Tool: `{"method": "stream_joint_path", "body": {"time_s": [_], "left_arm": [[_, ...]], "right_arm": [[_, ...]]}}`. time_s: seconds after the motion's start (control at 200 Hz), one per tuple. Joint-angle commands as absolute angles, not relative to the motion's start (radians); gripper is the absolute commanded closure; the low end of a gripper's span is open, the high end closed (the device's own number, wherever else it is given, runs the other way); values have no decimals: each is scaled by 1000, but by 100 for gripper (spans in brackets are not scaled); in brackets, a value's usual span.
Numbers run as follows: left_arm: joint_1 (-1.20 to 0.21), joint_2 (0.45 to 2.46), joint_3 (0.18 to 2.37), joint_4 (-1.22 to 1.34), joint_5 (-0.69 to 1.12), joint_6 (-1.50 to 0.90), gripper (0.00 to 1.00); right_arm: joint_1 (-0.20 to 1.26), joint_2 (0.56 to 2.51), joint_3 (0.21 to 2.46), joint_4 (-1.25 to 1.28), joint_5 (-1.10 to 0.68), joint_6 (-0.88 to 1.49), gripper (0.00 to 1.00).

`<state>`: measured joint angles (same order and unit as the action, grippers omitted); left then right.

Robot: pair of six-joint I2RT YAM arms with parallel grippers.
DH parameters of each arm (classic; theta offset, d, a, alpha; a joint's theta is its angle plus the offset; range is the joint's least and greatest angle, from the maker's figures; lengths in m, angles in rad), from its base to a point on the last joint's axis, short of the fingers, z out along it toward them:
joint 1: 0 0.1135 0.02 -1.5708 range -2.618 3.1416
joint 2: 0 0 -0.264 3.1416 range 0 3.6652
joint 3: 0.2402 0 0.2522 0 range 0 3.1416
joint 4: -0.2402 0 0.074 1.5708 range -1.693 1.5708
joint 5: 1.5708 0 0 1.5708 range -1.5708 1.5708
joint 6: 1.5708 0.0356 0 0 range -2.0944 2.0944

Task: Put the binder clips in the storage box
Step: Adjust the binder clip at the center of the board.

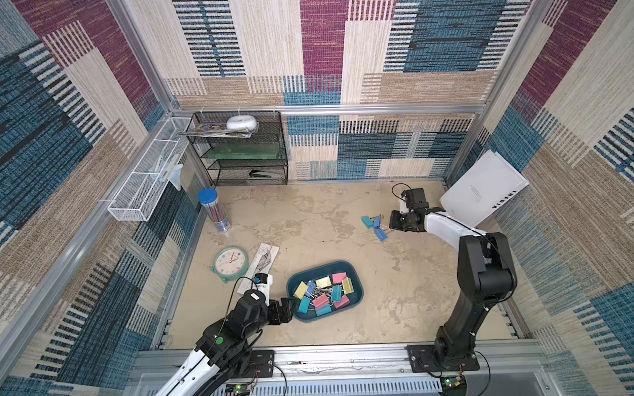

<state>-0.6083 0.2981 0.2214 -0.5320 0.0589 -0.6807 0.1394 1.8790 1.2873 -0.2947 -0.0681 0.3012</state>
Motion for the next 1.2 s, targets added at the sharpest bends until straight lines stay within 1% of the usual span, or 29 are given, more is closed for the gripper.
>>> {"method": "stream_joint_path", "body": {"time_s": [0.0,0.13,0.516,0.801,0.952,1.197], "left_arm": [[-607,299,217,-528,60,-679,8],[-607,301,217,-527,60,-679,8],[-607,302,217,-525,59,-679,8],[-607,301,216,-527,58,-678,8],[-607,301,217,-527,58,-681,8],[-607,302,217,-524,62,-679,8]], "right_arm": [[140,1954,1368,-324,-97,282,100],[138,2017,1410,-335,-111,278,100],[151,2073,1373,-271,-248,246,100],[190,2004,1245,-229,-303,214,100],[200,1936,1156,-212,-297,212,100],[202,1800,1098,-288,-284,156,100]]}}
